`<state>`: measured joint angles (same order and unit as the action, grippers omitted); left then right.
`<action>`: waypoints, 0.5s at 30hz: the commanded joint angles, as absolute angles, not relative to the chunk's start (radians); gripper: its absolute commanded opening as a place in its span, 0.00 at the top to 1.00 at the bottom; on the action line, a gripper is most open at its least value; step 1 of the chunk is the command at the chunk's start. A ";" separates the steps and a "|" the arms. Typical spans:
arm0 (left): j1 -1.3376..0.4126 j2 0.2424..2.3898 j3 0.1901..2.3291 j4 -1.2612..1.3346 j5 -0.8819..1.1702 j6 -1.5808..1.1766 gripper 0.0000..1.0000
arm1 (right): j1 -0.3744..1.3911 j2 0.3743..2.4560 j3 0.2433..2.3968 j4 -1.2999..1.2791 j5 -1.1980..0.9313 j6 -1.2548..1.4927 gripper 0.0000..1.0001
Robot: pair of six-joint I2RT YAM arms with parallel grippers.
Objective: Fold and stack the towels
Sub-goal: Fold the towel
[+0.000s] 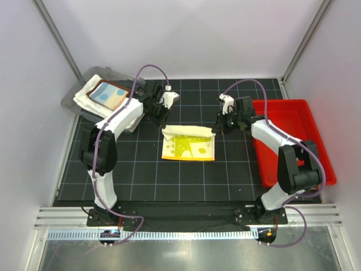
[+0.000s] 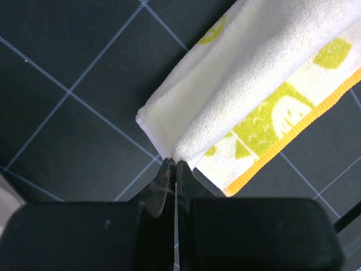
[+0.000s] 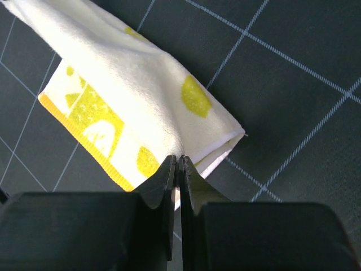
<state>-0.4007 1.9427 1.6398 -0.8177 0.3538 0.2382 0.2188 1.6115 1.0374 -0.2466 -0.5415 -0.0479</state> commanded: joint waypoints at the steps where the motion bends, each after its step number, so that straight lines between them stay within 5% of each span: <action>1: -0.436 1.843 1.600 -0.759 0.275 0.222 1.00 | 0.225 1.540 0.991 -0.193 -0.457 -0.002 0.99; 15: -0.515 1.671 1.353 -0.508 0.063 0.215 1.00 | 0.255 1.479 0.923 -0.228 -0.434 0.063 0.99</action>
<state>-0.5095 1.7313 1.3891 -0.5724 0.1196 0.2165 0.2371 1.5101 0.9329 -0.2249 -0.4583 0.0387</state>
